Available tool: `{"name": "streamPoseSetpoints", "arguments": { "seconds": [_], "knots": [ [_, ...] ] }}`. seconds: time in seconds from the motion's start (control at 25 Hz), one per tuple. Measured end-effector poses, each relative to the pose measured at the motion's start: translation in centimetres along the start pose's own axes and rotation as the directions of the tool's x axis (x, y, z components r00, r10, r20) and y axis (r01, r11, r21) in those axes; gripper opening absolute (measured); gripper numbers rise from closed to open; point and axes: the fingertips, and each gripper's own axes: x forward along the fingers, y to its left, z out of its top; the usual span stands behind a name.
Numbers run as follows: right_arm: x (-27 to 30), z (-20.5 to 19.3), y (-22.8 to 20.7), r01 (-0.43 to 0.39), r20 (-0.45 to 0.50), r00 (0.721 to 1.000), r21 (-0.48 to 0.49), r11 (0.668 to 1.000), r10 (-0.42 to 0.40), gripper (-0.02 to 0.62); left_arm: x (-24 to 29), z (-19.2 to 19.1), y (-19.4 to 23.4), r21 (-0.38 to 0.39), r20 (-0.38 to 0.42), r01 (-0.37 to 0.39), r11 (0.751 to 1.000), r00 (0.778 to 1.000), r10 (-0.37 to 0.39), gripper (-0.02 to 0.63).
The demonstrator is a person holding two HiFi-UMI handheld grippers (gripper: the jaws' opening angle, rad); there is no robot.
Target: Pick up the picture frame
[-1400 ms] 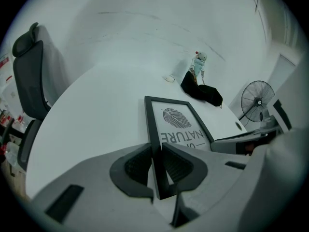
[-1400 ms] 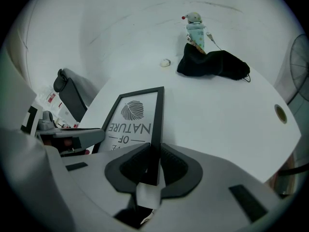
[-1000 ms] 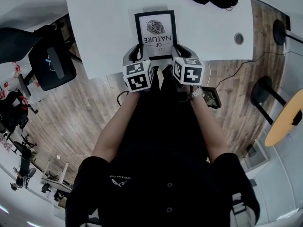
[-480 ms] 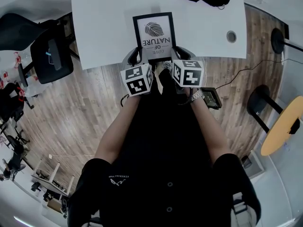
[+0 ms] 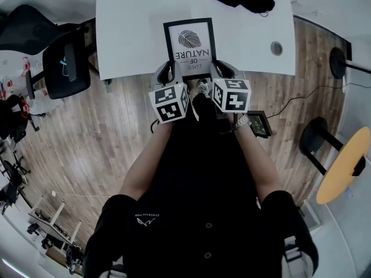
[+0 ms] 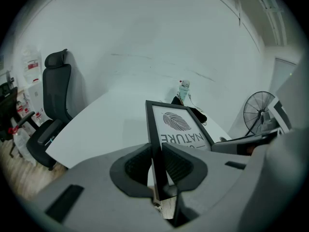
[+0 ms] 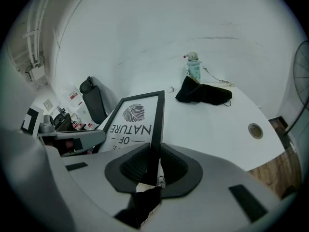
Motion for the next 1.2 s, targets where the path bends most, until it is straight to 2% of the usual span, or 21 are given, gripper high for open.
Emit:
{"name": "streamPoseSetpoints", "arguments": {
  "seconds": [0.48,1.2],
  "knots": [
    [-4.3,2.9,-1.2,-0.004,0.123,0.992,-0.057,0.998,0.011,0.066,-3.0,3.0,-3.5,0.026,0.136,-0.016,1.0,0.991,0.013,0.072],
    [-8.5,8.2,-0.1,-0.017,0.276,0.96,-0.114,0.993,0.048,0.066,-6.8,8.8,-5.2,0.066,0.304,-0.06,0.996,0.952,0.037,0.072]
  ]
}}
